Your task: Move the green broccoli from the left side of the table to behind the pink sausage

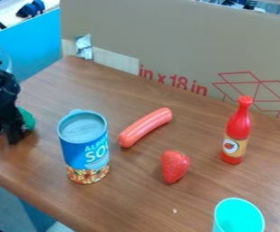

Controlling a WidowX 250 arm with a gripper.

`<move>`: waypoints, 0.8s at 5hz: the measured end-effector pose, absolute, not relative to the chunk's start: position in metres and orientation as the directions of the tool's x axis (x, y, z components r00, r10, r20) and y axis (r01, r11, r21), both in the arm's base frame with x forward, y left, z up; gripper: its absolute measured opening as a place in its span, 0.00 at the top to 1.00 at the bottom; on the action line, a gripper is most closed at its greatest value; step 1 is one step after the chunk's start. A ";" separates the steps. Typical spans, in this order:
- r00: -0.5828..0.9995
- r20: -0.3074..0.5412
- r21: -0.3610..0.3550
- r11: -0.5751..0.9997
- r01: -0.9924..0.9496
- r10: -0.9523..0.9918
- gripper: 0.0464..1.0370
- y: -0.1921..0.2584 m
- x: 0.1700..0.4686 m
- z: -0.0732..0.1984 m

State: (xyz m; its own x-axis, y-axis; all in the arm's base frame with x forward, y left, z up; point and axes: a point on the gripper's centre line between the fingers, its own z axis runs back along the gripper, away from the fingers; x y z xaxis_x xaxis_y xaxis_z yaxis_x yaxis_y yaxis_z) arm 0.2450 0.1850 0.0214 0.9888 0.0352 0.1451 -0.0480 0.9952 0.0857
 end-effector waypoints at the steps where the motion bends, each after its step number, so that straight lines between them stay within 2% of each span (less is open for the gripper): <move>1: 0.987 0.157 0.076 0.995 -0.058 0.045 0.56 0.181 0.244 0.021; 2: 0.986 0.162 0.093 0.994 -0.052 0.036 0.71 0.179 0.242 0.021; 3: 0.985 0.167 0.101 0.994 -0.051 0.033 0.71 0.179 0.240 0.023; 4: 0.980 0.190 0.079 0.994 -0.075 0.058 0.71 0.173 0.235 0.032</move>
